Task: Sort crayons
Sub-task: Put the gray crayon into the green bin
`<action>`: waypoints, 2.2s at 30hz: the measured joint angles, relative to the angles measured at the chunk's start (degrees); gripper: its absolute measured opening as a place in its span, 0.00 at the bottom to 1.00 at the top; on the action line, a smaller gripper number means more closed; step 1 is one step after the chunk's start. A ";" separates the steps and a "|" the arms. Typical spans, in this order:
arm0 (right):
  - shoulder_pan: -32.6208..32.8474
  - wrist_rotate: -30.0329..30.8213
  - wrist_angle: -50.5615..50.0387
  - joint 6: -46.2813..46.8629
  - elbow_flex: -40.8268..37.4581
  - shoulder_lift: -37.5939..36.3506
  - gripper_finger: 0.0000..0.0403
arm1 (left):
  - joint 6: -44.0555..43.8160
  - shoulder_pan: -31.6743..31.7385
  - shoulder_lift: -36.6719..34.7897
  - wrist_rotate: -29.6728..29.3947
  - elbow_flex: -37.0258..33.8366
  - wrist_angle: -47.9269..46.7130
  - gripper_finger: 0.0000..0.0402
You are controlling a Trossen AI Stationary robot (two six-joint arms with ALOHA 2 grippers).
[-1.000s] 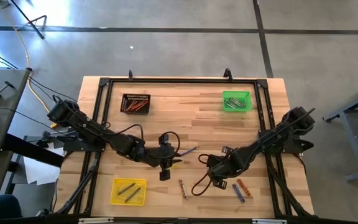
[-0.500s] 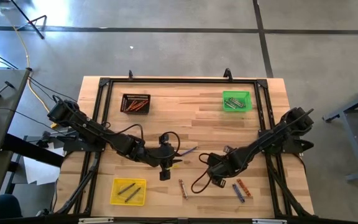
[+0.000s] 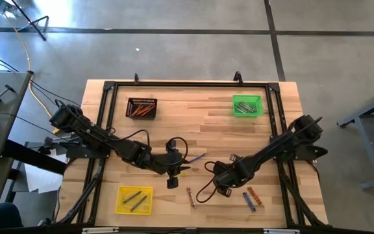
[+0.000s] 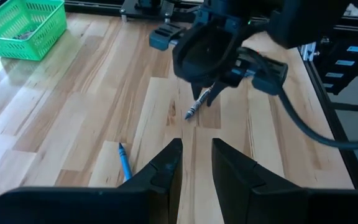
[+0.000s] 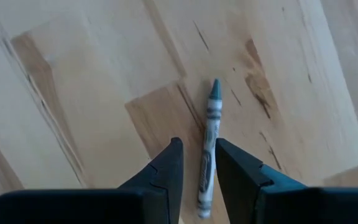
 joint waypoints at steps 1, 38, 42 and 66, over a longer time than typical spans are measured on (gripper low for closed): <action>-0.24 0.01 0.33 -0.11 0.00 0.16 0.22 | 0.00 0.00 0.00 0.00 -0.01 -0.12 0.18; -1.64 -2.49 2.51 -0.02 -5.24 0.18 0.19 | 1.60 -0.01 0.00 0.24 0.00 -0.38 0.18; -1.65 -2.47 2.36 0.00 -5.27 0.18 0.08 | 1.58 -0.02 0.00 0.24 0.00 -0.38 0.18; -3.24 -0.69 -14.36 -4.11 -5.49 -5.06 0.01 | 1.50 -0.02 0.00 0.17 0.00 -0.40 0.18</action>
